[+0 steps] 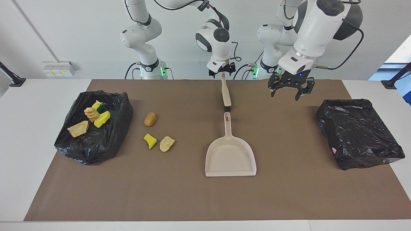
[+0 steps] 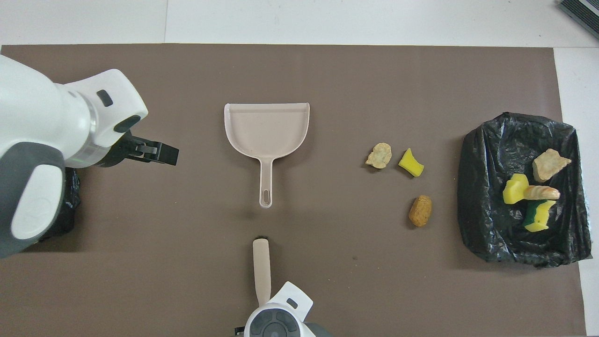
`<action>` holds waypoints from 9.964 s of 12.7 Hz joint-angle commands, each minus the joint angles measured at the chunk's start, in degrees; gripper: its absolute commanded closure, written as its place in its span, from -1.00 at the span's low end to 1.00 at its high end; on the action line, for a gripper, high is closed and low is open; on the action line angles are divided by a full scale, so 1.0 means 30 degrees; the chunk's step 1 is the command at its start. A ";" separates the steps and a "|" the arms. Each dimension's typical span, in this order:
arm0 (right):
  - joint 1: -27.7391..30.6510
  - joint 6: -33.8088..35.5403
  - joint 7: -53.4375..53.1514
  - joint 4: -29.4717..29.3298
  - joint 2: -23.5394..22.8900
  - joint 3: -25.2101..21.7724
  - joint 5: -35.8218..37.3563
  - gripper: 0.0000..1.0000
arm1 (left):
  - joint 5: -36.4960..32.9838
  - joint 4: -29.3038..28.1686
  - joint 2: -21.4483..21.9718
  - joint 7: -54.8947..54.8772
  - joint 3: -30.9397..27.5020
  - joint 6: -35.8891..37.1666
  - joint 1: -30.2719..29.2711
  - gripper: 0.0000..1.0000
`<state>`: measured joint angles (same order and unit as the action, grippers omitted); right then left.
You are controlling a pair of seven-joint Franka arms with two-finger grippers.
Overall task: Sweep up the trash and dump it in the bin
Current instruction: 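Reach the left gripper toward the dustpan while the right gripper nears the brush, then grasp the dustpan handle with the left gripper while the right gripper grasps the brush, then lift the brush with the right gripper toward the crusts near the bag, then sweep the crusts toward the dustpan held by the left gripper with the brush, then move the brush back toward the remaining pieces with the right gripper, then sweep the remaining crust and sponge into the dustpan with the right gripper's brush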
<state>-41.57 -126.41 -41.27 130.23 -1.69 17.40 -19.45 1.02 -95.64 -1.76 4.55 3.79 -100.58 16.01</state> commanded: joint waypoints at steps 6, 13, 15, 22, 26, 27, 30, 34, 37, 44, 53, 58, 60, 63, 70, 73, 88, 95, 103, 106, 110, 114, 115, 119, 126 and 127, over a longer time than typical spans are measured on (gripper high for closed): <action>-0.0175 -0.0870 -0.0392 0.0947 0.0768 -0.0087 -0.0489 -0.46 | -0.1039 -0.0522 -0.4036 0.5384 0.3332 -0.4523 0.0084 -1.00; -0.0322 -0.1253 -0.0276 0.0918 0.0621 -0.0087 -0.0460 0.33 | -0.2567 -0.1104 -0.6002 0.9204 0.4890 -0.6780 -0.0061 -1.00; -0.0322 -0.1253 -0.0189 0.0860 0.0534 -0.0087 -0.0460 0.90 | -0.2537 -0.2100 -0.6063 0.9234 0.4890 -0.8187 -0.0091 -1.00; 0.0378 0.2373 0.0340 -0.0780 0.0648 -0.0321 -0.0051 1.00 | -0.3504 -0.1812 -0.6971 1.0377 0.4890 -0.8690 0.0114 -0.15; 0.1870 0.5361 0.0573 -0.0811 0.2754 -0.0322 0.0768 1.00 | -0.3504 -0.1899 -0.6942 1.0172 0.4890 -0.8340 0.0143 0.46; 0.2484 0.6210 0.1154 -0.0782 0.3282 -0.0322 0.0770 1.00 | -0.3504 -0.1841 -0.6942 1.0142 0.4890 -0.8309 0.0172 0.53; 0.3952 0.8381 0.2622 -0.0811 0.4398 -0.0322 0.1322 1.00 | -0.3563 -0.1811 -0.6680 0.9035 0.4861 -0.7931 0.0143 0.85; 0.4888 1.0285 0.3092 -0.0869 0.5248 -0.0351 0.3489 1.00 | -0.3533 -0.1577 -0.5450 0.4734 0.4773 -0.5561 -0.0382 0.91; 0.6176 1.1606 0.3181 -0.1686 0.5397 -0.0380 0.5566 1.00 | -0.3824 -0.1168 -0.5448 0.1657 0.4685 -0.4824 -0.0676 0.88; 1.2325 0.9682 0.8796 -0.2451 0.3116 -0.0322 1.1309 1.00 | -0.3943 -0.1225 -0.5565 -1.1477 0.4685 -0.5231 -0.1263 0.99; 1.4707 0.6223 0.9159 -0.3713 -0.0782 -0.0234 1.3397 1.00 | -0.6053 -0.2162 -0.4775 -1.4555 0.5007 -0.3915 -0.0707 1.00; 1.4825 0.5250 0.9070 -0.3477 -0.1693 -0.0175 1.2231 1.00 | -0.6082 -0.3305 -0.4189 -1.5080 0.5271 -0.3769 -0.0589 1.00; 1.4561 0.5368 0.9128 -0.3361 -0.1722 -0.0146 1.1117 1.00 | -0.6053 -0.3713 -0.3926 -1.5431 0.5329 -0.3388 -0.0589 1.00; 1.3773 0.5632 1.0470 -0.3389 -0.1693 -0.0117 0.9682 1.00 | -0.6053 -0.4155 -0.3632 -1.5668 0.5389 -0.3241 -0.0589 1.00; 1.1546 0.5983 1.0857 -0.3418 -0.1840 -0.0117 0.5934 1.00 | -0.5995 -0.4594 -0.3397 -1.6251 0.5535 -0.3416 -0.0648 1.00; 1.1107 0.6101 1.0886 -0.3360 -0.1839 -0.0087 0.4320 1.00 | -0.5965 -0.4975 -0.3251 -1.7071 0.5535 -0.3621 -0.0736 1.00; 0.9490 0.5363 1.1913 -0.4120 -0.1260 -0.0262 -0.5386 1.00 | -0.5789 -0.6938 -0.2254 -1.8364 0.5535 -0.4207 -0.0941 1.00; 1.0605 0.8971 1.0887 -0.4531 0.1148 -0.0468 0.2901 1.00 | -0.5467 -0.6997 -0.2254 -1.8364 0.5535 -0.4295 -0.1087 1.00; 1.3352 0.8272 1.3428 -0.1722 0.2584 -0.0468 0.8622 1.00 | -0.5438 -0.7026 -0.2254 -1.8364 0.5505 -0.4588 -0.1087 1.00; 1.4819 0.9464 1.3878 -0.1485 0.2759 -0.0497 0.9352 1.00 | -0.5438 -0.7026 -0.2254 -1.8364 0.5535 -0.4617 -0.1087 1.00; 1.6347 0.9264 1.3144 -0.0724 0.3082 -0.0439 0.9120 1.00 | -0.5438 -0.7026 -0.2254 -1.8364 0.5506 -0.4617 -0.1087 1.00; 1.6668 0.8944 1.2731 0.0185 0.3112 -0.0410 0.9062 1.00 | -0.5438 -0.7026 -0.2254 -1.8364 0.5506 -0.4589 -0.1174 1.00; 1.6670 0.8885 1.2877 0.0214 0.3112 -0.0409 0.8713 1.00 | -0.5438 -0.7026 -0.2254 -1.8364 0.5534 -0.4588 -0.1175 1.00; 1.6495 0.8884 1.3257 0.0653 0.2965 -0.0380 0.6986 1.00 | -0.5438 -0.7026 -0.2254 -1.8364 0.5535 -0.4706 -0.1204 1.00; 1.4974 0.8210 1.3787 0.0947 0.2877 -0.0351 0.4170 1.00 | -0.5379 -0.7348 -0.2080 -1.8335 0.5535 -0.4676 -0.1146 1.00; 1.4826 0.8268 1.3555 0.0802 0.2790 -0.0380 0.4139 1.00 | -0.5379 -0.7407 -0.2050 -1.8334 0.5535 -0.4676 -0.1088 1.00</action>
<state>3.41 -100.48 -1.64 132.01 6.00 16.13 -5.42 -15.91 -114.50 -10.54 -49.33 20.23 -113.36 13.19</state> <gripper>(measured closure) 0.740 0.678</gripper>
